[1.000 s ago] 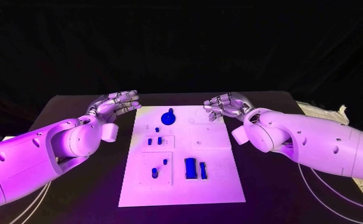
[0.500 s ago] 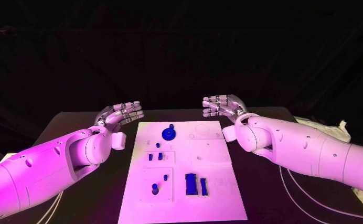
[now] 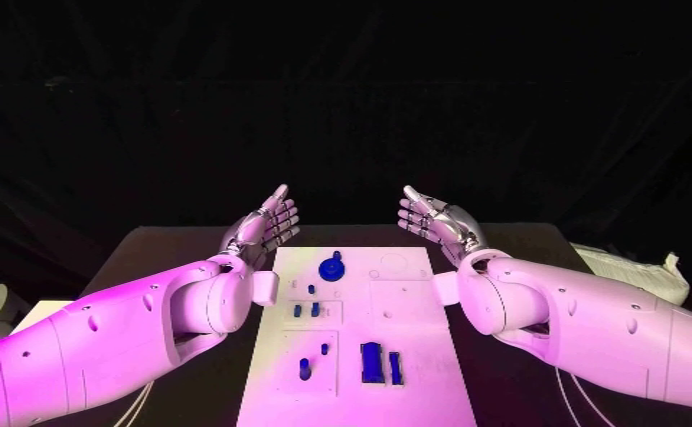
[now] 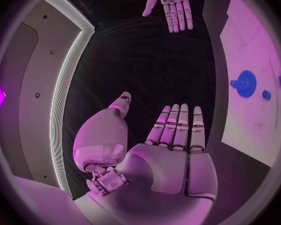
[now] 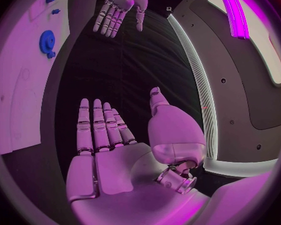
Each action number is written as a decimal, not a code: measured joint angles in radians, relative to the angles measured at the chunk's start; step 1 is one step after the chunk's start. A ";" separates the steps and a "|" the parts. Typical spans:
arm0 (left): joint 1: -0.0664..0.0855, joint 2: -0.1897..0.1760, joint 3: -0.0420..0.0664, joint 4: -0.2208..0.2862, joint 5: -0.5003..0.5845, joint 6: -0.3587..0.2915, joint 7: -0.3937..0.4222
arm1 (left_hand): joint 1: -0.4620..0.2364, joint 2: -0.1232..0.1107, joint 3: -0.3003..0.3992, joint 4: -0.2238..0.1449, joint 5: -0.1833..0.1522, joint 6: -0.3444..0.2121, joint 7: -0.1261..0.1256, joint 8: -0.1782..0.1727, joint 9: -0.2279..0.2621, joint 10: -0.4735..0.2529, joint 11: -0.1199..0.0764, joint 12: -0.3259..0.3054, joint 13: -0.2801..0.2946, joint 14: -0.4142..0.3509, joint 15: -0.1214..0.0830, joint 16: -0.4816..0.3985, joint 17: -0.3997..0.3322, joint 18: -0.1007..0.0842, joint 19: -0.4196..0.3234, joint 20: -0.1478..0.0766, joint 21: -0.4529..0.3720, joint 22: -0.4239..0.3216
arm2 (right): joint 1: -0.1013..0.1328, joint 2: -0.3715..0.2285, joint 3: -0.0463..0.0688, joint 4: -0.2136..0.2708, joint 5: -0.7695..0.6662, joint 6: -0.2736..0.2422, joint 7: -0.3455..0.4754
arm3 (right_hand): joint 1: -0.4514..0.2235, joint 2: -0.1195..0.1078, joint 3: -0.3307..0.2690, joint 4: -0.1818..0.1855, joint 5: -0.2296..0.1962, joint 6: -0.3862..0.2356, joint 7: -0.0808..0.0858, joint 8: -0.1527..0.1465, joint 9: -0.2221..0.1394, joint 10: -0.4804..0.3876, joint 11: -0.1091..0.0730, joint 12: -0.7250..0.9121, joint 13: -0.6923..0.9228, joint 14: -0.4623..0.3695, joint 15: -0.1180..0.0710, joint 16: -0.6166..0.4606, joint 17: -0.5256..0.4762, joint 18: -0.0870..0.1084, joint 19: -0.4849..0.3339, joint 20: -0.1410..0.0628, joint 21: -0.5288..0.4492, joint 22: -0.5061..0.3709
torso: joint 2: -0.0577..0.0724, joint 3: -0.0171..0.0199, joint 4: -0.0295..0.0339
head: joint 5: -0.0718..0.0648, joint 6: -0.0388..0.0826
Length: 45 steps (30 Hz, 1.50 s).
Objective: Assemble the parts on the task board
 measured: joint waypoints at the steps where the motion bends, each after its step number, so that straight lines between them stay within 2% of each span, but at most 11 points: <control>1: -0.006 -0.005 0.002 0.019 -0.007 -0.022 0.005 | -0.027 0.005 -0.008 0.000 -0.003 -0.020 -0.010 -0.004 0.000 -0.022 -0.006 -0.003 -0.001 -0.020 -0.004 -0.004 -0.001 0.000 -0.016 -0.005 -0.002 -0.008 | -0.002 -0.001 -0.002 0.018 0.010 -0.018 0.008 | -0.031 -0.001 0.001 -0.001 -0.006 -0.020 -0.010 0.000 -0.003 -0.023 -0.004 -0.004 -0.001 -0.024 -0.001 0.000 -0.007 -0.007 -0.023 -0.010 0.000 -0.006 | -0.005 0.0012 -0.0051 | 0.007 0.001; 4: -0.024 -0.018 0.009 0.073 -0.033 -0.097 0.025 | -0.103 0.016 -0.032 0.000 -0.008 -0.079 -0.040 -0.004 -0.001 -0.084 -0.021 -0.005 -0.002 -0.074 -0.012 -0.018 -0.005 0.000 -0.062 -0.019 -0.002 -0.031 | -0.005 -0.007 -0.006 0.063 0.043 -0.075 0.034 | -0.117 -0.003 0.004 -0.004 -0.018 -0.074 -0.039 0.000 -0.008 -0.088 -0.011 -0.004 -0.001 -0.092 -0.003 0.000 -0.038 -0.007 -0.088 -0.038 -0.008 -0.018 | -0.016 0.0036 -0.0150 | 0.020 0.004; 8: -0.040 -0.031 0.015 0.122 -0.063 -0.185 0.050 | -0.199 0.024 -0.061 0.000 -0.011 -0.150 -0.068 -0.004 -0.003 -0.161 -0.033 -0.005 -0.003 -0.142 -0.019 -0.058 -0.007 -0.042 -0.116 -0.049 -0.001 -0.060 | -0.008 -0.011 -0.010 0.091 0.075 -0.132 0.059 | -0.225 -0.004 0.007 -0.007 -0.024 -0.144 -0.063 0.000 -0.013 -0.166 -0.017 -0.004 -0.003 -0.178 -0.004 0.000 -0.068 -0.034 -0.169 -0.063 -0.012 -0.028 | -0.022 0.0050 -0.0206 | 0.025 0.005; 10: -0.045 -0.035 0.016 0.136 -0.074 -0.219 0.060 | -0.238 0.027 -0.074 0.000 -0.012 -0.180 -0.076 -0.004 -0.003 -0.191 -0.035 -0.005 -0.003 -0.171 -0.021 -0.075 -0.008 -0.055 -0.138 -0.071 -0.001 -0.071 | -0.008 -0.011 -0.010 0.095 0.086 -0.150 0.067 | -0.268 -0.004 0.007 -0.007 -0.028 -0.172 -0.070 0.000 -0.014 -0.199 -0.019 -0.004 -0.003 -0.213 -0.005 -0.002 -0.076 -0.061 -0.201 -0.070 -0.012 -0.030 | -0.024 0.0052 -0.0220 | 0.026 0.005; 13: -0.048 -0.038 0.018 0.149 -0.089 -0.261 0.073 | -0.290 0.029 -0.089 0.000 -0.015 -0.219 -0.083 -0.004 -0.003 -0.234 -0.038 -0.005 -0.003 -0.208 -0.023 -0.092 -0.008 -0.077 -0.169 -0.092 -0.001 -0.087 | -0.008 -0.012 -0.010 0.095 0.098 -0.169 0.078 | -0.327 -0.005 0.010 -0.010 -0.029 -0.211 -0.076 0.000 -0.015 -0.242 -0.020 -0.004 -0.003 -0.259 -0.005 -0.004 -0.085 -0.074 -0.246 -0.076 -0.012 -0.032 | -0.025 0.0056 -0.0237 | 0.026 0.005; 18: -0.048 -0.039 0.018 0.151 -0.104 -0.296 0.086 | -0.368 0.031 -0.112 -0.001 -0.015 -0.279 -0.090 -0.004 -0.004 -0.297 -0.042 -0.005 -0.004 -0.264 -0.024 -0.106 -0.009 -0.080 -0.214 -0.114 -0.005 -0.111 | -0.009 -0.012 -0.010 0.095 0.111 -0.186 0.087 | -0.416 -0.005 0.010 -0.010 -0.033 -0.267 -0.082 0.000 -0.015 -0.307 -0.022 -0.004 -0.003 -0.329 -0.005 -0.004 -0.092 -0.093 -0.310 -0.082 -0.012 -0.035 | -0.026 0.0057 -0.0245 | 0.026 0.005; 20: -0.048 -0.039 0.018 0.151 -0.108 -0.304 0.090 | -0.393 0.031 -0.121 -0.001 -0.015 -0.298 -0.092 -0.004 -0.004 -0.316 -0.042 -0.005 -0.004 -0.281 -0.025 -0.107 -0.010 -0.094 -0.231 -0.117 -0.005 -0.130 | -0.009 -0.012 -0.010 0.095 0.114 -0.191 0.090 | -0.444 -0.005 0.010 -0.010 -0.033 -0.286 -0.083 0.000 -0.016 -0.328 -0.023 -0.004 -0.003 -0.351 -0.005 -0.004 -0.093 -0.093 -0.332 -0.082 -0.015 -0.035 | -0.026 0.0058 -0.0246 | 0.026 0.005; 35: -0.048 -0.039 0.018 0.151 -0.119 -0.326 0.100 | -0.529 0.032 -0.199 -0.001 -0.015 -0.398 -0.096 -0.004 -0.003 -0.425 -0.043 -0.005 -0.004 -0.377 -0.025 -0.112 -0.009 -0.094 -0.308 -0.127 -0.005 -0.201 | -0.009 -0.012 -0.010 0.096 0.123 -0.204 0.097 | -0.595 -0.006 0.010 -0.010 -0.033 -0.382 -0.086 -0.004 -0.016 -0.441 -0.023 -0.004 -0.003 -0.473 -0.005 -0.004 -0.096 -0.093 -0.444 -0.088 -0.016 -0.036 | -0.026 0.0058 -0.0248 | 0.026 0.005; 38: -0.049 -0.039 0.018 0.151 -0.119 -0.328 0.100 | -0.548 0.032 -0.203 0.000 -0.015 -0.411 -0.094 -0.004 -0.003 -0.441 -0.043 -0.005 -0.004 -0.389 -0.023 -0.112 -0.009 -0.094 -0.335 -0.128 -0.005 -0.203 | -0.009 -0.012 -0.010 0.096 0.124 -0.205 0.098 | -0.617 -0.006 0.010 -0.010 -0.033 -0.397 -0.087 -0.004 -0.016 -0.456 -0.023 -0.004 -0.003 -0.490 -0.005 -0.004 -0.096 -0.108 -0.461 -0.087 -0.016 -0.036 | -0.026 0.0058 -0.0248 | 0.026 0.005; 42: -0.049 -0.039 0.018 0.151 -0.120 -0.329 0.101 | -0.565 0.034 -0.203 0.000 -0.015 -0.423 -0.095 -0.004 -0.003 -0.456 -0.043 -0.005 -0.003 -0.411 -0.026 -0.111 -0.009 -0.094 -0.369 -0.127 -0.005 -0.205 | -0.009 -0.012 -0.010 0.096 0.124 -0.206 0.098 | -0.717 -0.005 0.010 -0.010 -0.033 -0.497 -0.087 -0.004 -0.016 -0.564 -0.023 -0.004 -0.003 -0.604 -0.005 -0.004 -0.096 -0.108 -0.570 -0.086 -0.016 -0.036 | -0.026 0.0058 -0.0248 | 0.026 0.005; 45: -0.049 -0.039 0.018 0.152 -0.120 -0.330 0.101 | -0.613 0.032 -0.211 -0.001 -0.015 -0.510 -0.095 -0.004 -0.003 -0.538 -0.045 -0.005 -0.003 -0.485 -0.025 -0.111 -0.009 -0.094 -0.403 -0.128 -0.005 -0.207 | -0.009 -0.012 -0.010 0.096 0.125 -0.206 0.098 | -0.776 -0.005 0.010 -0.010 -0.033 -0.500 -0.087 -0.004 -0.016 -0.574 -0.023 -0.004 -0.004 -0.615 -0.005 -0.004 -0.096 -0.108 -0.581 -0.086 -0.016 -0.036 | -0.026 0.0058 -0.0249 | 0.026 0.005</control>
